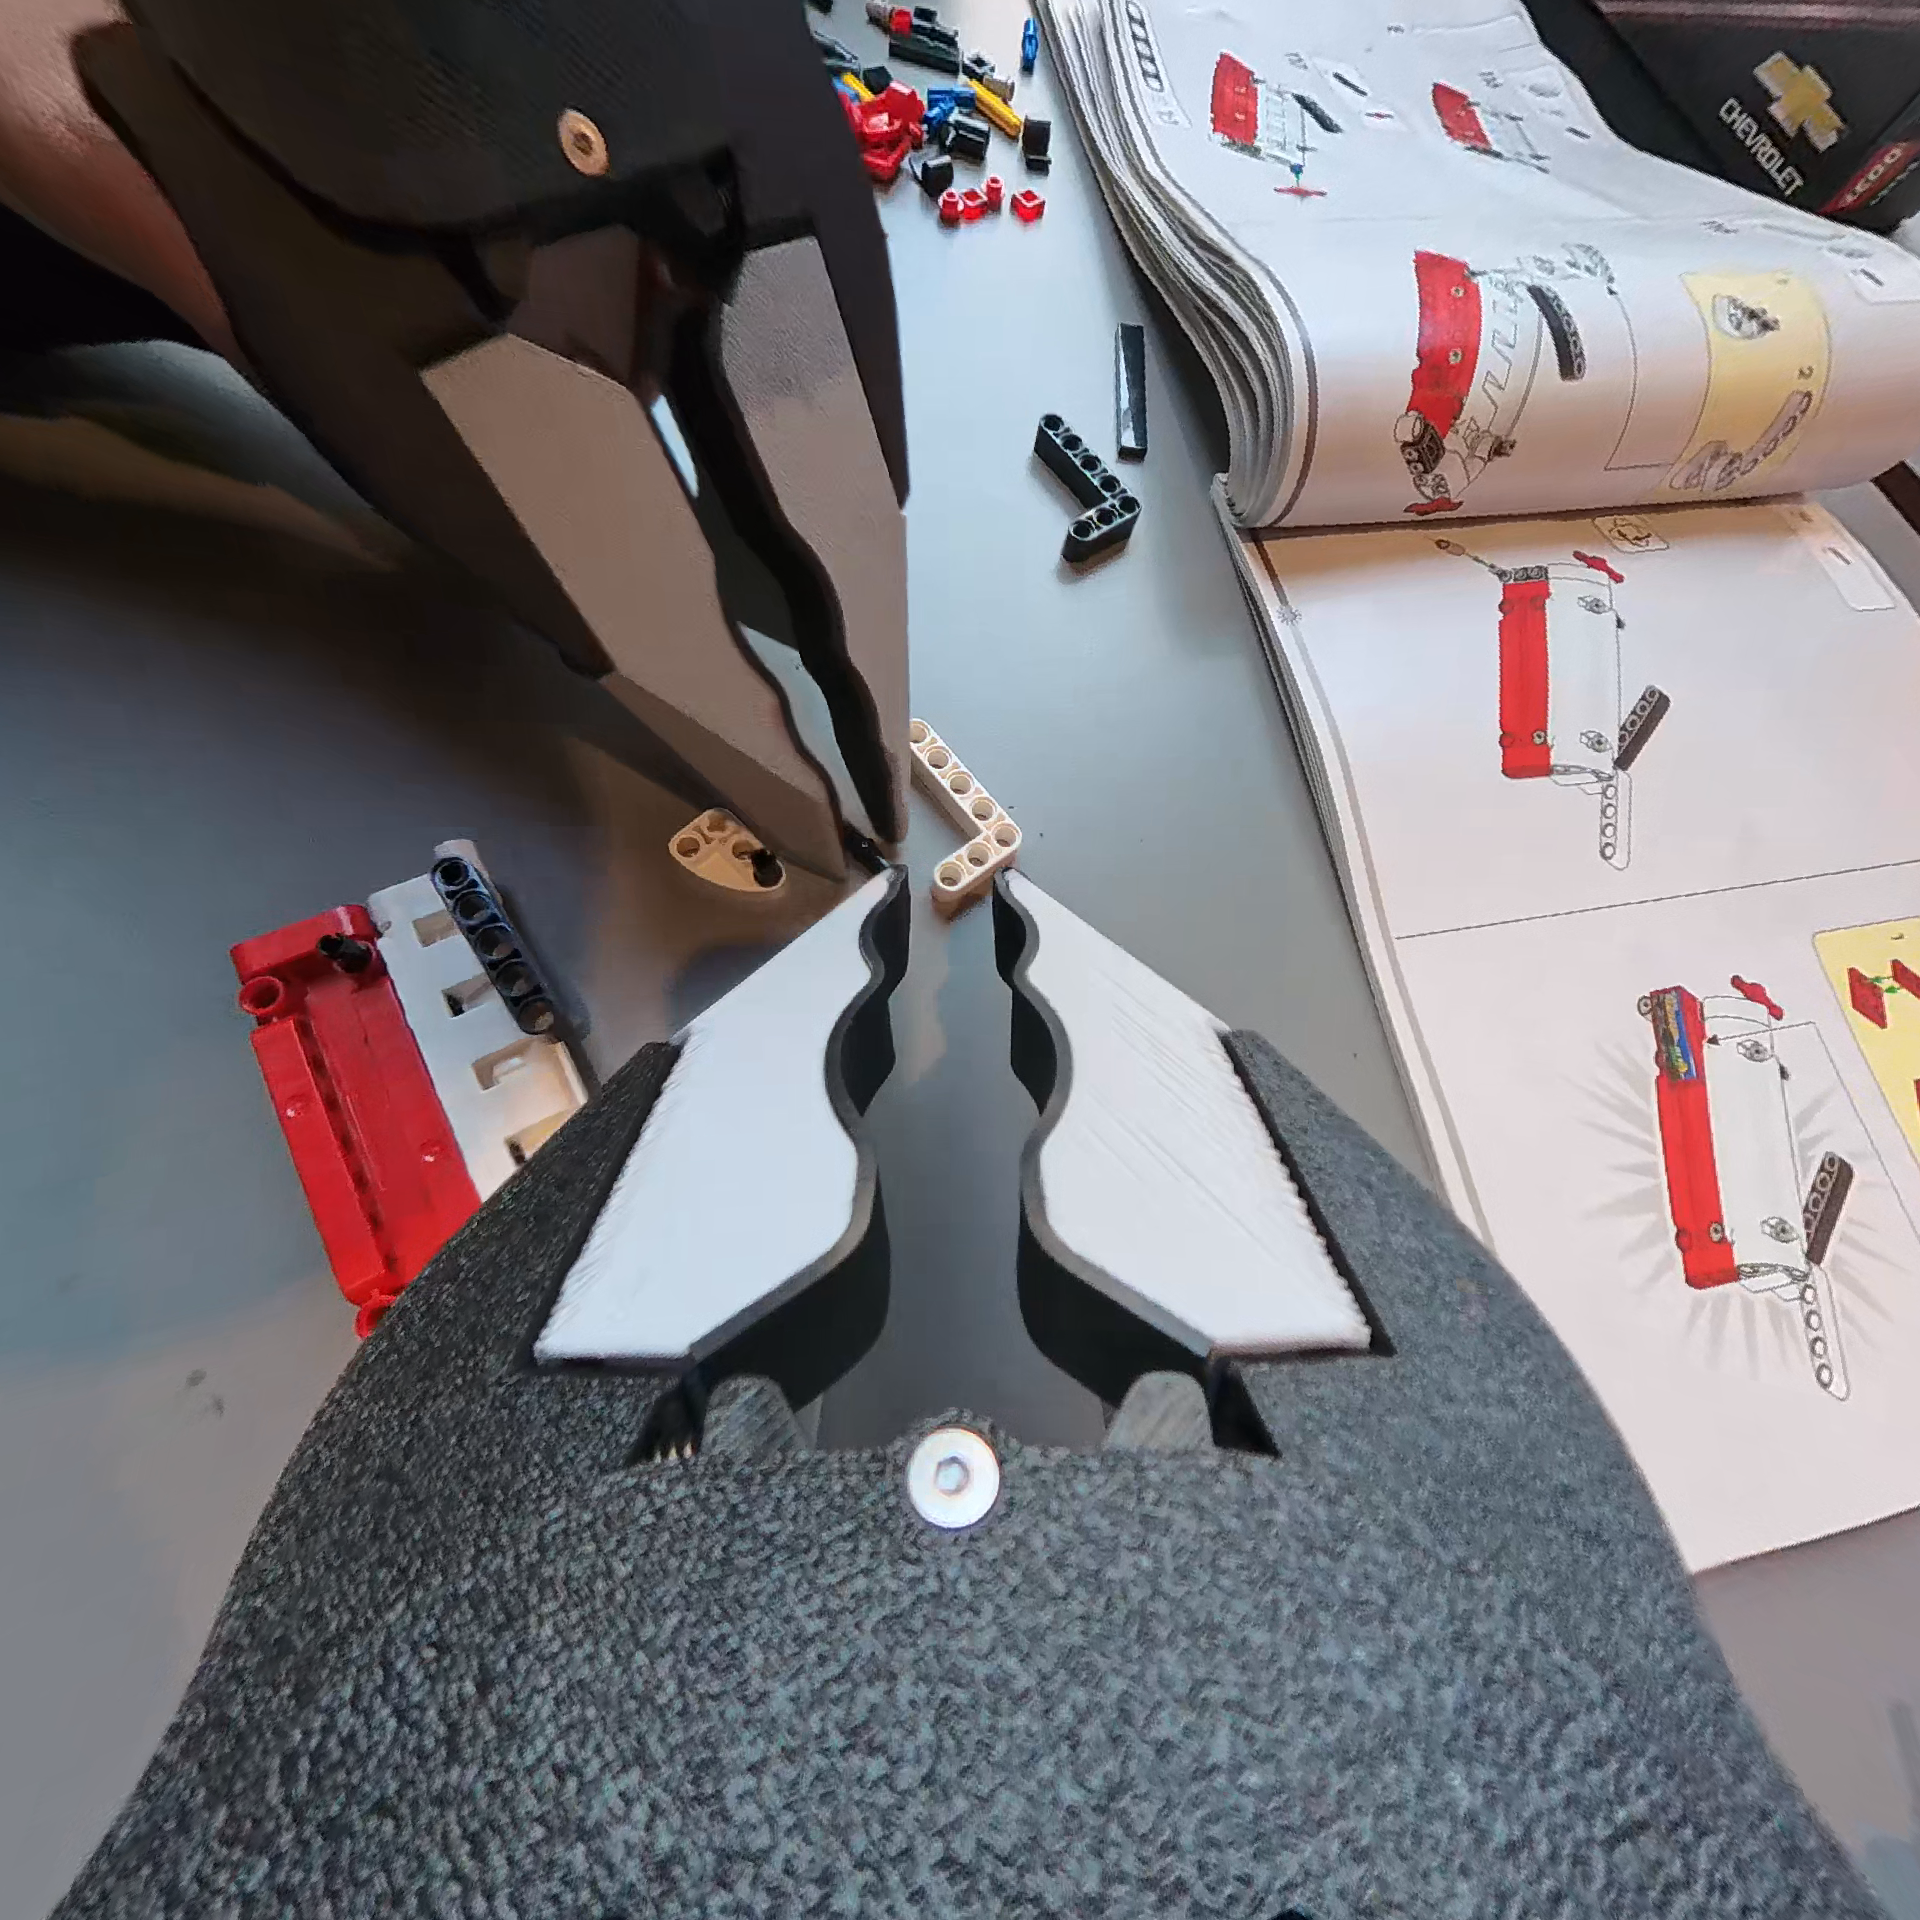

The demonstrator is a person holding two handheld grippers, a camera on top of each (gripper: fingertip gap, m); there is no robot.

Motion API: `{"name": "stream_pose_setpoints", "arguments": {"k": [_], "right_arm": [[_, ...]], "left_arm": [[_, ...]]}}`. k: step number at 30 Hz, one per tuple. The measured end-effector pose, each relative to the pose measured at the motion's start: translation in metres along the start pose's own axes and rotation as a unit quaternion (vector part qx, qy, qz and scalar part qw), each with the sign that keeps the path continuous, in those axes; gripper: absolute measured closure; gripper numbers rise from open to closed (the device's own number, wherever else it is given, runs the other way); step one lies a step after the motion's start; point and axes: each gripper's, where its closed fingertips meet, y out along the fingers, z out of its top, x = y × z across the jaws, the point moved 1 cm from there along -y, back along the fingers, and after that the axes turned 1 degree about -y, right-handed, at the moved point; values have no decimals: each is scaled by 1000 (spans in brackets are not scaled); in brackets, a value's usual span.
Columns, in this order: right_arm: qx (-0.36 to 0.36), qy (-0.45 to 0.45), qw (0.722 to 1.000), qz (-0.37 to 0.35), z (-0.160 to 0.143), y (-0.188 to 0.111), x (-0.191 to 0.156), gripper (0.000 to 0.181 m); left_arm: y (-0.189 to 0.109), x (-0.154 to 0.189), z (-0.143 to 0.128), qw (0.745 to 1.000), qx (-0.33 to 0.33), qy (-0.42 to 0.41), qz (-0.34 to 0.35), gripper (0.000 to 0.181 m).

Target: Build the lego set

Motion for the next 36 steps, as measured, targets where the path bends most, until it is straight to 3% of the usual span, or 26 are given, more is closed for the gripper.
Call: {"name": "stream_pose_setpoints", "arguments": {"k": [7, 15, 18, 21, 29, 36], "right_arm": [[36, 5, 999, 6, 19, -11, -2, 168], [122, 49, 991, 7, 49, -10, 14, 169], [176, 69, 982, 20, 65, -12, 17, 161], [212, 77, 974, 27, 72, -19, 18, 167], [189, 99, 976, 51, 57, -14, 18, 170], [207, 143, 956, 150, 62, -18, 0, 173]], "left_arm": [[-2, -3, -2, 1000, 8, 17, 23, 179], [-26, -6, 12, 992, 110, 39, 58, 180], [-34, -8, 20, 987, 145, 30, 60, 180], [-42, -14, 25, 981, 173, 33, 80, 180], [-51, -18, 32, 974, 209, 35, 85, 179], [-65, -8, 41, 958, 235, 112, 120, 179]]}}
